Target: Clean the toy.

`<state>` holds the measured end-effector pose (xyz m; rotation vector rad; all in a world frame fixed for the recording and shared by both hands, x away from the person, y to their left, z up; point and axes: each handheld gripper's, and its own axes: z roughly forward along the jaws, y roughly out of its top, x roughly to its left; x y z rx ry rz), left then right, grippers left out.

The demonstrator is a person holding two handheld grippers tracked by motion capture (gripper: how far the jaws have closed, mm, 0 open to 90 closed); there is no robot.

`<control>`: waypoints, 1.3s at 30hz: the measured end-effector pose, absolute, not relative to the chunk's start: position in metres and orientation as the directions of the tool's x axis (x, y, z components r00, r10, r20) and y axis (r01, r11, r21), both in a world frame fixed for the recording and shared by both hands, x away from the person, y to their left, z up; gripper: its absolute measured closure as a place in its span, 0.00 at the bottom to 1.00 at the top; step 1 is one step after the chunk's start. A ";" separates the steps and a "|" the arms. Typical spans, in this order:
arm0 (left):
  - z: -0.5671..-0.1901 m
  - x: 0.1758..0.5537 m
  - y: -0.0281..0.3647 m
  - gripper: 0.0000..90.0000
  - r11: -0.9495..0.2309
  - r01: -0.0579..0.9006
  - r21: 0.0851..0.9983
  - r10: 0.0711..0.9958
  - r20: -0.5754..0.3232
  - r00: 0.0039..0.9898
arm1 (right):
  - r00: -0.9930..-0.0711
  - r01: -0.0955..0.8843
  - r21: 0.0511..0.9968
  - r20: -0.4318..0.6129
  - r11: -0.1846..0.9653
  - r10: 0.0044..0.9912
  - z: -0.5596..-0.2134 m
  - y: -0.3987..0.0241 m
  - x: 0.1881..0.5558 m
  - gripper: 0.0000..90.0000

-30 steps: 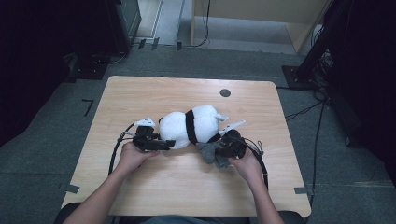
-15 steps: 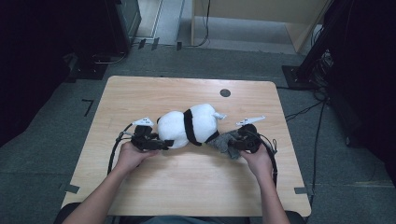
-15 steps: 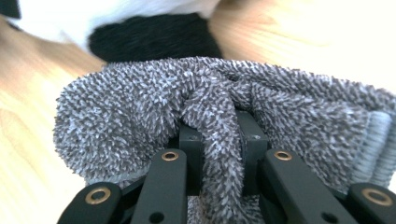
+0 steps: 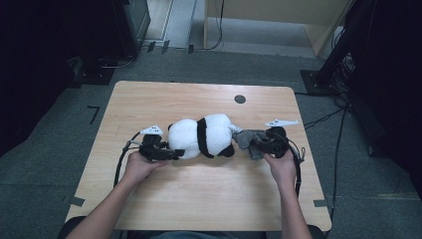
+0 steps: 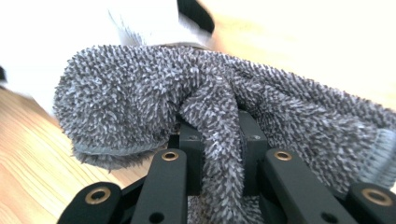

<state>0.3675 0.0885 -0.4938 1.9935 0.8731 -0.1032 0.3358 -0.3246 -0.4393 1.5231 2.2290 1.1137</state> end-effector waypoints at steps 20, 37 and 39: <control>-0.497 0.356 0.086 0.40 -0.300 0.594 0.746 0.549 -0.374 0.748 | -0.565 0.610 0.757 0.209 0.234 0.798 -0.402 -0.263 0.351 0.85; -0.482 0.361 0.107 0.27 -0.415 0.551 0.724 0.518 -0.310 0.797 | -0.570 0.613 0.751 0.204 0.246 0.796 -0.412 -0.267 0.358 0.86; -0.478 0.363 0.113 0.28 -0.413 0.540 0.733 0.516 -0.300 0.802 | -0.568 0.615 0.748 0.201 0.249 0.798 -0.411 -0.267 0.359 0.86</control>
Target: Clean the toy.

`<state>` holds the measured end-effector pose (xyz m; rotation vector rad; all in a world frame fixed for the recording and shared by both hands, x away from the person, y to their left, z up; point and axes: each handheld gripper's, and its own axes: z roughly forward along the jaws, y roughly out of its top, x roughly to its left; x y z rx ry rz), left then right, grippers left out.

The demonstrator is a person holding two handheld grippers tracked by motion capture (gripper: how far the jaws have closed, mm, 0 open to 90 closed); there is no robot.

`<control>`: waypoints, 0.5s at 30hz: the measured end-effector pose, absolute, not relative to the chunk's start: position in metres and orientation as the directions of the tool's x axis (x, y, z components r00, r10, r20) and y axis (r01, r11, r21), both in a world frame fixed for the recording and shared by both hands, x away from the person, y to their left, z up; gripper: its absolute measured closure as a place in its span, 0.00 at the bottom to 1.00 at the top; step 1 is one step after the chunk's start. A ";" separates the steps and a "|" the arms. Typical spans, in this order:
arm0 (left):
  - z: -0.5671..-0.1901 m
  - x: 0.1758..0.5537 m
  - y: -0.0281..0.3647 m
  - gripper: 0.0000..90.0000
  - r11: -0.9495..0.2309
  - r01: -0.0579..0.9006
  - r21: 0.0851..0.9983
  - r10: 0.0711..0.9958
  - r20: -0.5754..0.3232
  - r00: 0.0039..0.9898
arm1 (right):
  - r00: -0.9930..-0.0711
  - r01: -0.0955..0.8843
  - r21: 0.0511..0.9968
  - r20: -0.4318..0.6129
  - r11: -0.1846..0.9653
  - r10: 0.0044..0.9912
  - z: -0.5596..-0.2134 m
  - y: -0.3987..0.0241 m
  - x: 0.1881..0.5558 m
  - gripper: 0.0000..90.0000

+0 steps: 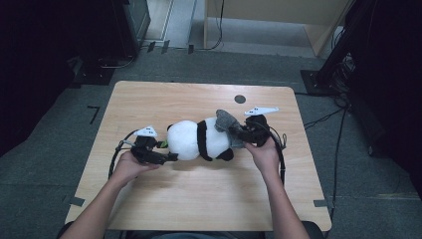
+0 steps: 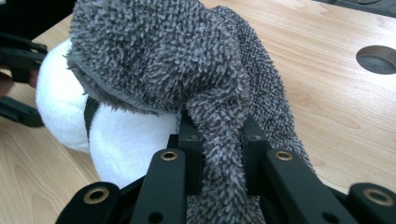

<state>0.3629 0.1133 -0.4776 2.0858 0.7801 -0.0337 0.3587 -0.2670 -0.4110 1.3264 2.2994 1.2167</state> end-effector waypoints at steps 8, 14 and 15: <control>-0.451 0.385 0.125 0.30 -0.389 0.514 0.765 0.501 -0.292 0.815 | -0.573 0.612 0.748 0.197 0.256 0.795 -0.411 -0.267 0.359 0.86; -0.441 0.405 0.113 0.30 -0.407 0.495 0.768 0.480 -0.281 0.831 | -0.577 0.612 0.747 0.195 0.261 0.793 -0.410 -0.267 0.360 0.86; -0.442 0.408 0.111 0.30 -0.410 0.495 0.766 0.474 -0.285 0.833 | -0.577 0.612 0.747 0.195 0.261 0.793 -0.410 -0.266 0.360 0.86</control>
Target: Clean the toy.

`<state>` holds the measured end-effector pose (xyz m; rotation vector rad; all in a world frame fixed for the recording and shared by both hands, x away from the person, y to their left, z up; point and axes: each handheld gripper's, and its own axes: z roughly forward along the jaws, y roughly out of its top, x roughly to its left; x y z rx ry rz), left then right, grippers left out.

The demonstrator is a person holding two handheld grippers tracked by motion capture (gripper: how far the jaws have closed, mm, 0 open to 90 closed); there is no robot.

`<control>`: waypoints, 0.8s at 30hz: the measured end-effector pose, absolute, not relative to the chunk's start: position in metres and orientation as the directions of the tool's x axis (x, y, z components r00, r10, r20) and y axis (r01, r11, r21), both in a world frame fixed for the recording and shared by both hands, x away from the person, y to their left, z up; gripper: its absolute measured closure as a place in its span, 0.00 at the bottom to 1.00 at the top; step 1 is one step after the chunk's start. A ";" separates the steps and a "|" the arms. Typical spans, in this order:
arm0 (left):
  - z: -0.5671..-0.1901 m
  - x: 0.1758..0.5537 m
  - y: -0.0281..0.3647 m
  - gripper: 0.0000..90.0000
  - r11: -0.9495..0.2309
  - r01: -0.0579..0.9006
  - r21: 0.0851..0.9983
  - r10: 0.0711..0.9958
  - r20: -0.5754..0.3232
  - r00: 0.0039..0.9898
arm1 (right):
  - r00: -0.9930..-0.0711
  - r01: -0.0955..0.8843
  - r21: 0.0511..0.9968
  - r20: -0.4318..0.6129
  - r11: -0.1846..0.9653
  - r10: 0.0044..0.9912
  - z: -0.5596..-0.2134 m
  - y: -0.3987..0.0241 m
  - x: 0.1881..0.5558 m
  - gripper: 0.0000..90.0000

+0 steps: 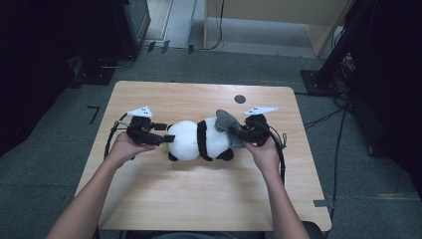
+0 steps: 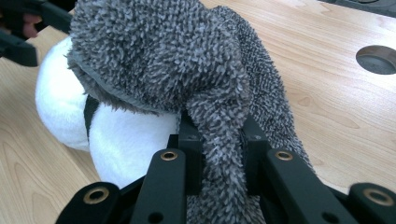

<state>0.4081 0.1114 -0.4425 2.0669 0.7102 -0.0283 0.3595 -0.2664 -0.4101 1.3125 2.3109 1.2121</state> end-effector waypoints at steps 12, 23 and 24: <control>-0.471 0.422 0.099 0.00 -0.427 0.445 0.787 0.436 -0.252 0.864 | -0.601 0.606 0.738 0.182 0.296 0.778 -0.412 -0.261 0.360 0.86; -0.489 0.414 0.089 0.00 -0.457 0.444 0.771 0.317 -0.325 0.891 | -0.624 0.569 0.765 0.162 0.301 0.765 -0.416 -0.252 0.358 0.86; -0.489 0.414 0.089 0.00 -0.455 0.445 0.771 0.315 -0.328 0.891 | -0.624 0.566 0.766 0.157 0.304 0.765 -0.416 -0.251 0.358 0.86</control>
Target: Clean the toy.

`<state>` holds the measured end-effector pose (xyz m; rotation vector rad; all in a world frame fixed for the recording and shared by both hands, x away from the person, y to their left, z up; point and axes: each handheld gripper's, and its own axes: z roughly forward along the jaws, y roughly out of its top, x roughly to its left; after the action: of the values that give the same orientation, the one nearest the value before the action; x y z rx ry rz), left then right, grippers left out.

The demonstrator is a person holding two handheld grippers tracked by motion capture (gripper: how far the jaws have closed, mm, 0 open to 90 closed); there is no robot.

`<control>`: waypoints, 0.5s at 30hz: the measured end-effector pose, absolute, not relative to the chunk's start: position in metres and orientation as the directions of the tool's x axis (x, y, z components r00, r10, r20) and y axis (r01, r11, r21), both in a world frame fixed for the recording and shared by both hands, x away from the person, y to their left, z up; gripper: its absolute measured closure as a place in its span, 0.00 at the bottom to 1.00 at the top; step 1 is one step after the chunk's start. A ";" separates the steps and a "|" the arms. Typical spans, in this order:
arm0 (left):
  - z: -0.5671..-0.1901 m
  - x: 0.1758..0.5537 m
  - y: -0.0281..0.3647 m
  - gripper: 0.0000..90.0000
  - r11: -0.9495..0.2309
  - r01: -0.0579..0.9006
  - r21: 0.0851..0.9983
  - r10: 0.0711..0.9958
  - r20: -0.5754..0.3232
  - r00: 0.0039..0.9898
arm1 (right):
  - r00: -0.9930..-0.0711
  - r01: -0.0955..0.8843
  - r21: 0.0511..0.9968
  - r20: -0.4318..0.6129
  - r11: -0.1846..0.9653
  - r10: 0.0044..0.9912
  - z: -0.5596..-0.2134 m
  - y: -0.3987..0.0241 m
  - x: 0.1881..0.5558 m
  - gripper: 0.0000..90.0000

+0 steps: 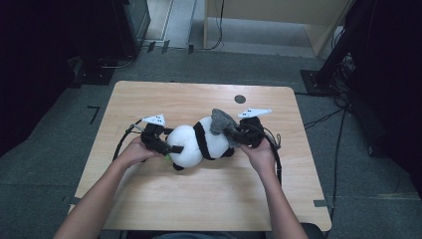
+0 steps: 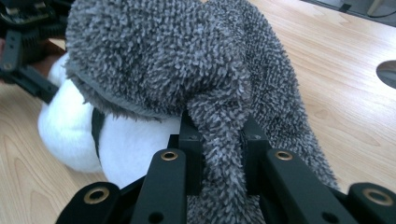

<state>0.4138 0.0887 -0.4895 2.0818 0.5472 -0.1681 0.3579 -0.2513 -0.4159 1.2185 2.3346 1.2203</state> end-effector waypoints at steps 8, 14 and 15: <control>-0.494 0.409 0.089 0.07 -0.426 0.506 0.750 0.316 -0.401 0.860 | -0.618 0.540 0.787 0.132 0.297 0.775 -0.419 -0.246 0.360 0.87; -0.486 0.400 0.089 0.34 -0.417 0.541 0.730 0.380 -0.401 0.834 | -0.592 0.528 0.803 0.115 0.276 0.798 -0.419 -0.246 0.362 0.87; -0.485 0.399 0.089 0.39 -0.415 0.545 0.728 0.390 -0.399 0.830 | -0.590 0.526 0.806 0.114 0.273 0.800 -0.418 -0.247 0.362 0.86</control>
<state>0.3988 0.0892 -0.4849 2.0578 0.6868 -0.2059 0.3618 -0.2471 -0.4181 1.2113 2.2337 1.2250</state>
